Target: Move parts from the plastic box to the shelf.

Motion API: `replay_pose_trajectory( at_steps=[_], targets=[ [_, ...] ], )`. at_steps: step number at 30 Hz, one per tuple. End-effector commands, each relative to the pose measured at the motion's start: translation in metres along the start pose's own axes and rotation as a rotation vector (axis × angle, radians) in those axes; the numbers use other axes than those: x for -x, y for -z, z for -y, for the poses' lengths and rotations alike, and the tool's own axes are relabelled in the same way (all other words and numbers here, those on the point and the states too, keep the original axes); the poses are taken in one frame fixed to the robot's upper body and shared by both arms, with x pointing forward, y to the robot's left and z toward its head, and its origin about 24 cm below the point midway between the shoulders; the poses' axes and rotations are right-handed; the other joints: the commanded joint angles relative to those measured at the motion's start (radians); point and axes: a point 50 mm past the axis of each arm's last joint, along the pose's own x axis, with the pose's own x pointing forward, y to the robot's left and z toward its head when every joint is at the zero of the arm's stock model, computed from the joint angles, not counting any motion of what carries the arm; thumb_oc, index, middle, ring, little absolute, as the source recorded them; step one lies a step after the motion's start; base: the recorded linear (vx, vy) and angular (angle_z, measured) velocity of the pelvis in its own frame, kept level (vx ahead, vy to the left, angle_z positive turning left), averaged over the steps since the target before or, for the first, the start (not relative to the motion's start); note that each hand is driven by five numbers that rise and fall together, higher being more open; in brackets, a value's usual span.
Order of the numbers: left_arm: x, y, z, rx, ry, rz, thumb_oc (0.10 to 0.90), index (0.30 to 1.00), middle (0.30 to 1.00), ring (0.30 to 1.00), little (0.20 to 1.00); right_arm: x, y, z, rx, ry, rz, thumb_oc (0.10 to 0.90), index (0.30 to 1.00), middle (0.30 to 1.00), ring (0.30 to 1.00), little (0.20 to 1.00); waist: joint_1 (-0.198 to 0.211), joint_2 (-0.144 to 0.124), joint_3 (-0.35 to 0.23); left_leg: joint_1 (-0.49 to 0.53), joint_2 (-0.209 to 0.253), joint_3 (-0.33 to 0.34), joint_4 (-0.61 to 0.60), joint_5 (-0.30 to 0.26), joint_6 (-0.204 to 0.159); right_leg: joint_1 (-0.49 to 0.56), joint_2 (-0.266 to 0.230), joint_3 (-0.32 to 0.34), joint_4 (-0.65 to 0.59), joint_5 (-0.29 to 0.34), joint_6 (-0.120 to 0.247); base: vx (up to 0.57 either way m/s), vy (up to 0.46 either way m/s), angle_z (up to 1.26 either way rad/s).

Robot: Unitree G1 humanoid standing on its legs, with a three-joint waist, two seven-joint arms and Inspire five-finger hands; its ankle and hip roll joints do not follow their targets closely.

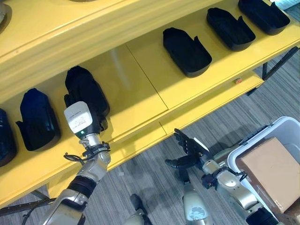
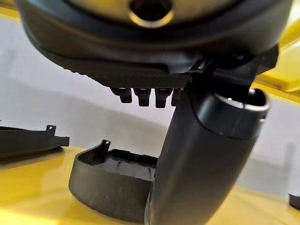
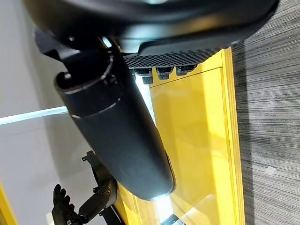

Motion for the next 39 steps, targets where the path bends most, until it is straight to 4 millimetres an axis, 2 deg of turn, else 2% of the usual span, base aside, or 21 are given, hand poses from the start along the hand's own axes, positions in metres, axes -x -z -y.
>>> replay_pose_trajectory(
  at_steps=[1, 13, 19, 28, 33, 34, 39],
  targets=[
    [-0.057, -0.005, -0.048, -0.048, -0.274, 0.072, 0.9, 1.0, 1.0, 1.0, 1.0, -0.008, -0.043, -0.012, -0.022, -0.078, 0.218, 0.9, 1.0, 1.0, 1.0, 1.0, -0.006, -0.029, -0.069, 0.048, 0.055, 0.002, -0.003, -0.047, -0.022, 0.04, -0.053, 0.009, 0.001, -0.087, 0.052, 0.0, 0.0, 0.0],
    [-0.058, -0.02, -0.045, -0.022, -0.236, 0.151, 0.9, 1.0, 1.0, 1.0, 1.0, -0.008, -0.041, -0.012, -0.022, -0.082, 0.213, 0.9, 1.0, 1.0, 1.0, 1.0, -0.014, -0.031, -0.065, 0.051, 0.053, 0.004, -0.003, -0.051, -0.02, 0.043, -0.05, 0.018, 0.001, -0.088, 0.054, 0.0, 0.0, 0.0],
    [-0.042, -0.035, -0.032, 0.024, -0.15, 0.223, 0.9, 1.0, 1.0, 1.0, 1.0, -0.008, -0.04, -0.012, -0.03, -0.07, 0.224, 0.9, 1.0, 1.0, 1.0, 1.0, -0.008, -0.037, -0.058, 0.048, 0.052, -0.002, -0.003, -0.055, -0.017, 0.044, -0.047, 0.018, 0.001, -0.091, 0.054, 0.0, 0.0, 0.0],
    [-0.019, -0.041, -0.017, 0.058, -0.03, 0.273, 0.9, 1.0, 1.0, 1.0, 1.0, -0.008, -0.04, -0.011, -0.033, -0.058, 0.231, 0.9, 1.0, 1.0, 1.0, 1.0, 0.005, -0.041, -0.049, 0.046, 0.05, -0.011, -0.003, -0.056, -0.011, 0.047, -0.046, 0.011, 0.001, -0.092, 0.051, 0.0, 0.0, 0.0],
    [-0.017, -0.041, -0.016, 0.065, -0.02, 0.279, 0.9, 1.0, 1.0, 1.0, 1.0, -0.008, -0.04, -0.011, -0.034, -0.056, 0.232, 0.9, 1.0, 1.0, 1.0, 1.0, 0.006, -0.041, -0.048, 0.046, 0.05, -0.013, -0.003, -0.056, -0.01, 0.048, -0.046, 0.01, 0.001, -0.092, 0.051, 0.0, 0.0, 0.0],
    [-0.005, -0.041, -0.013, 0.082, 0.007, 0.295, 0.9, 1.0, 1.0, 1.0, 1.0, -0.008, -0.04, -0.011, -0.037, -0.047, 0.236, 0.9, 1.0, 1.0, 1.0, 1.0, 0.019, -0.04, -0.048, 0.045, 0.047, -0.019, -0.003, -0.056, -0.008, 0.051, -0.047, 0.005, 0.001, -0.094, 0.05, 0.0, 0.0, 0.0],
    [0.006, -0.034, -0.012, 0.091, 0.015, 0.263, 0.9, 1.0, 1.0, 1.0, 1.0, -0.008, -0.038, -0.011, -0.039, -0.037, 0.234, 0.9, 1.0, 1.0, 1.0, 1.0, 0.03, -0.039, -0.053, 0.047, 0.045, -0.027, -0.003, -0.056, -0.005, 0.059, -0.05, -0.003, 0.001, -0.097, 0.05, 0.0, 0.004, 0.02]
  ],
)
